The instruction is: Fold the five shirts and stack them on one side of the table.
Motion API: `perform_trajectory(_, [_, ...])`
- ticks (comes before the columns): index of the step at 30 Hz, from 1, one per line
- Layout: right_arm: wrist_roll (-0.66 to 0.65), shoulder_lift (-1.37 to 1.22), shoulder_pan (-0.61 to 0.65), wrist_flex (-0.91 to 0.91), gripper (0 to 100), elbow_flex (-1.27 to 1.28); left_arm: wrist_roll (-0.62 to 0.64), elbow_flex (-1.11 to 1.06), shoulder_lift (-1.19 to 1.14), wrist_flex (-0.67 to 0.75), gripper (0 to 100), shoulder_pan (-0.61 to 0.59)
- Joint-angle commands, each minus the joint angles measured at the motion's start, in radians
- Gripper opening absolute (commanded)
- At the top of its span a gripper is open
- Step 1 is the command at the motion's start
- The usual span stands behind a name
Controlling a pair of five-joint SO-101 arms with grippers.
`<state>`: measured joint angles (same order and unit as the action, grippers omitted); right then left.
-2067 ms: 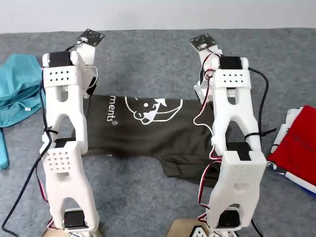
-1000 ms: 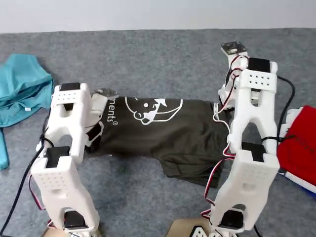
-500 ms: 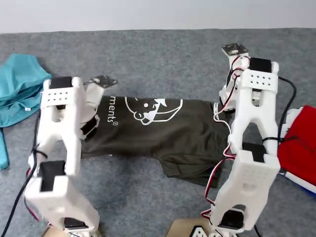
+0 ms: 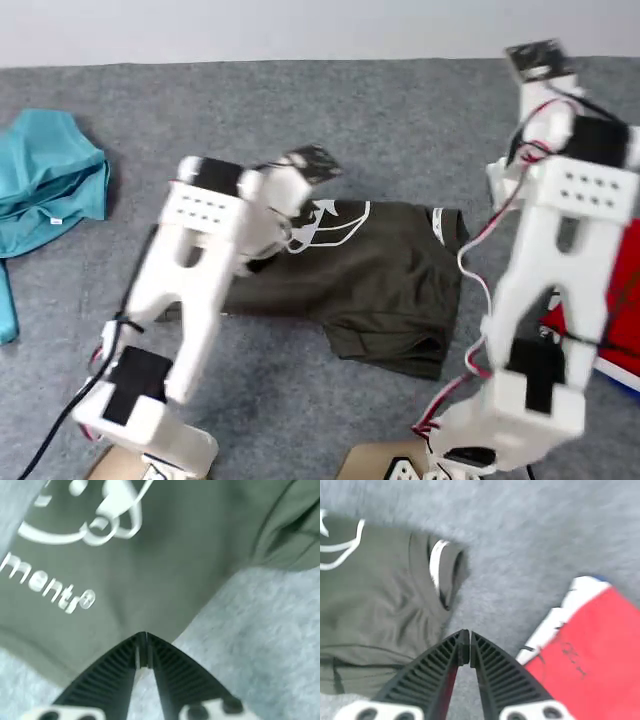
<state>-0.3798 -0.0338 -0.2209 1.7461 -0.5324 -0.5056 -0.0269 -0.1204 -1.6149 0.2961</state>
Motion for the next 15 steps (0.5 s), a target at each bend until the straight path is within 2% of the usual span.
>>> perform_trajectory(1, [-0.003,0.208,-0.042,0.03,1.0,-0.049,0.046,0.001,-0.037,0.043,1,0.115])
perform_trajectory(9, [-0.009,0.522,-0.045,0.015,1.1,-0.044,0.095,0.001,-0.103,0.137,1,0.339])
perform_trajectory(15, [-0.009,0.608,-0.111,0.024,1.1,-0.043,0.095,0.002,-0.18,0.167,10,0.442])
